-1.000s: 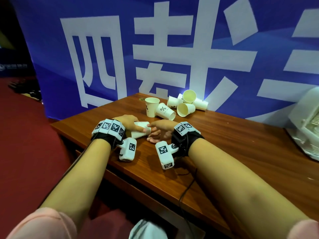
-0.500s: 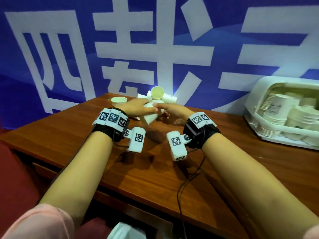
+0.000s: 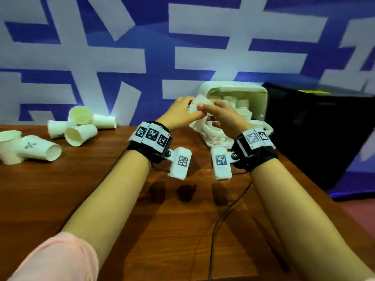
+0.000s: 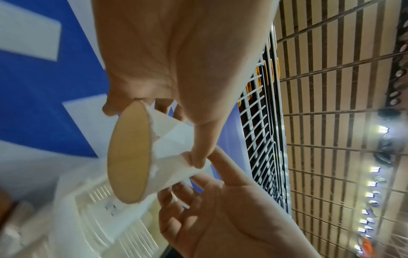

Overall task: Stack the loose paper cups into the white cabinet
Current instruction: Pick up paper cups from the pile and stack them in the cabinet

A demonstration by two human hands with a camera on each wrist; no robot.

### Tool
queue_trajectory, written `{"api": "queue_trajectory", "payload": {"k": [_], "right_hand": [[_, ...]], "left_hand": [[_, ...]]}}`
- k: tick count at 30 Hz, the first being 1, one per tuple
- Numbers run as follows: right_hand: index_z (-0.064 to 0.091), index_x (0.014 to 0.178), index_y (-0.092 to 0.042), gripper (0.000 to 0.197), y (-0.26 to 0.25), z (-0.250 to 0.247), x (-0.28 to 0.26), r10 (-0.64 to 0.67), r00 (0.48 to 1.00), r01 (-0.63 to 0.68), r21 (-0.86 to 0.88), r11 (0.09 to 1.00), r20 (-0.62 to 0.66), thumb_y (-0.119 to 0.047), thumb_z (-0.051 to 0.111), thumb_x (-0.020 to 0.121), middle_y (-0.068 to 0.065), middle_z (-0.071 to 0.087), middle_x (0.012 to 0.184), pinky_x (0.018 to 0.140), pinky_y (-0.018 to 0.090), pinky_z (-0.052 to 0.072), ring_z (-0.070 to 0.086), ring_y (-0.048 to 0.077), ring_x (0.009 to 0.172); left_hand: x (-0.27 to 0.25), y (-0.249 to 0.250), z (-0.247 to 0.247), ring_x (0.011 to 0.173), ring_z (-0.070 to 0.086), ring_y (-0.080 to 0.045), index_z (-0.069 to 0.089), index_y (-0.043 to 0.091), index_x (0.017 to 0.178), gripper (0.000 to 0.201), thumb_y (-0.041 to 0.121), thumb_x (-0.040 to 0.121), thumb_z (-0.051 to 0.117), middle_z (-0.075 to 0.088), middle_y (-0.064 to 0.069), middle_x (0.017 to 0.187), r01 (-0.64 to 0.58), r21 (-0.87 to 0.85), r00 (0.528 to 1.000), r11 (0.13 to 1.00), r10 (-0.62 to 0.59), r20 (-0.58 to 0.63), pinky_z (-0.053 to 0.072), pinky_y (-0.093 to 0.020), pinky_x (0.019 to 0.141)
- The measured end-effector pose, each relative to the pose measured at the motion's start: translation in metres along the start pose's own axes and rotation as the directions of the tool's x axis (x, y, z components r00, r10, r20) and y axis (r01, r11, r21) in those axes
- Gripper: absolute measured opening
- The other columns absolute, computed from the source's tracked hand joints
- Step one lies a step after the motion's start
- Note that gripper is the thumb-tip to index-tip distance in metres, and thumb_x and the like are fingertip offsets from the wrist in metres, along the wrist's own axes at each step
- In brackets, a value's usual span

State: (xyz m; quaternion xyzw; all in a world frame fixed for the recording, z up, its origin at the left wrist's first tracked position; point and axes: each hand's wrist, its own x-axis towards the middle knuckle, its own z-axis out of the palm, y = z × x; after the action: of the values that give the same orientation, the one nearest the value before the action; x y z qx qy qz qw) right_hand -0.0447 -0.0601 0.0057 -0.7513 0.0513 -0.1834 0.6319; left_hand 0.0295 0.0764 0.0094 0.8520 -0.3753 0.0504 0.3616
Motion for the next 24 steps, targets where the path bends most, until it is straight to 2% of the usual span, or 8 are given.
{"api": "queue_trajectory", "payload": {"k": [4,6,7,11,13,15,19,24], "right_hand": [[0.058,0.120,-0.017,0.042,0.002,-0.055,0.000,-0.070,0.987,0.056,-0.099,0.994,-0.142,-0.018,0.076,0.082,-0.003,0.066,0.097,0.064,0.017,0.044,0.060,0.007,0.082],[0.056,0.124,-0.012,0.048,0.002,-0.076,0.001,-0.117,0.975,0.095,-0.122,0.988,-0.190,-0.009,0.076,0.080,-0.002,0.065,0.100,0.057,0.009,0.045,0.061,0.002,0.082],[0.056,0.125,-0.011,0.051,0.002,-0.087,0.003,-0.135,0.967,0.107,-0.137,0.985,-0.214,-0.006,0.077,0.078,0.000,0.065,0.104,0.058,0.008,0.046,0.062,0.003,0.086],[0.058,0.122,-0.016,0.058,0.006,-0.120,0.017,-0.212,0.938,0.139,-0.261,0.955,-0.276,-0.002,0.081,0.071,0.006,0.062,0.119,0.083,0.032,0.057,0.060,0.020,0.110],[0.058,0.123,-0.018,0.061,0.007,-0.134,0.024,-0.234,0.928,0.133,-0.332,0.934,-0.289,0.000,0.081,0.069,0.006,0.061,0.120,0.081,0.032,0.056,0.059,0.019,0.108],[0.058,0.123,-0.019,0.063,0.009,-0.148,0.033,-0.262,0.918,0.125,-0.410,0.904,-0.297,0.000,0.082,0.067,0.004,0.062,0.121,0.083,0.033,0.054,0.059,0.018,0.108],[0.060,0.120,-0.023,0.068,0.023,-0.170,0.048,-0.287,0.902,0.078,-0.534,0.842,-0.322,-0.006,0.084,0.059,-0.002,0.064,0.116,0.098,0.045,0.047,0.057,0.020,0.111],[0.056,0.111,-0.039,0.065,0.043,-0.187,0.063,-0.254,0.915,0.014,-0.605,0.796,-0.313,-0.012,0.083,0.058,-0.018,0.060,0.102,0.099,0.052,0.043,0.054,0.024,0.111]], "left_hand": [[0.026,0.033,0.038,0.117,0.052,-0.018,0.045,0.019,0.136,0.057,0.033,0.085,0.067,0.054,-0.003,0.131,-0.093,-0.126,0.995,0.988,0.089,-0.039,0.045,-0.031,0.095],[0.037,0.045,0.056,0.117,0.050,-0.015,0.040,0.019,0.139,0.056,0.026,0.089,0.064,0.052,0.000,0.130,-0.111,-0.199,0.994,0.974,0.110,-0.017,0.042,-0.026,0.088],[0.042,0.052,0.064,0.117,0.050,-0.014,0.038,0.019,0.140,0.057,0.023,0.089,0.063,0.051,0.000,0.131,-0.118,-0.239,0.993,0.964,0.120,-0.007,0.041,-0.025,0.087],[0.067,0.070,0.095,0.128,0.043,-0.023,0.033,0.019,0.144,0.064,0.020,0.087,0.064,0.032,-0.007,0.146,-0.131,-0.349,0.991,0.928,0.136,-0.011,0.040,-0.034,0.105],[0.078,0.076,0.107,0.130,0.040,-0.021,0.032,0.020,0.144,0.064,0.019,0.088,0.063,0.026,-0.007,0.147,-0.137,-0.370,0.990,0.919,0.142,-0.013,0.035,-0.028,0.105],[0.089,0.077,0.118,0.130,0.041,-0.020,0.033,0.020,0.143,0.062,0.016,0.088,0.063,0.032,-0.006,0.144,-0.162,-0.425,0.984,0.891,0.176,-0.006,0.035,-0.028,0.105],[0.103,0.076,0.134,0.129,0.044,-0.017,0.034,0.024,0.143,0.063,0.013,0.089,0.063,0.041,-0.005,0.144,-0.188,-0.503,0.972,0.843,0.233,0.027,0.038,-0.030,0.106],[0.116,0.074,0.155,0.127,0.048,-0.017,0.027,0.027,0.148,0.071,0.001,0.090,0.057,0.046,-0.007,0.142,-0.189,-0.555,0.963,0.810,0.265,0.059,0.042,-0.021,0.097]]}}
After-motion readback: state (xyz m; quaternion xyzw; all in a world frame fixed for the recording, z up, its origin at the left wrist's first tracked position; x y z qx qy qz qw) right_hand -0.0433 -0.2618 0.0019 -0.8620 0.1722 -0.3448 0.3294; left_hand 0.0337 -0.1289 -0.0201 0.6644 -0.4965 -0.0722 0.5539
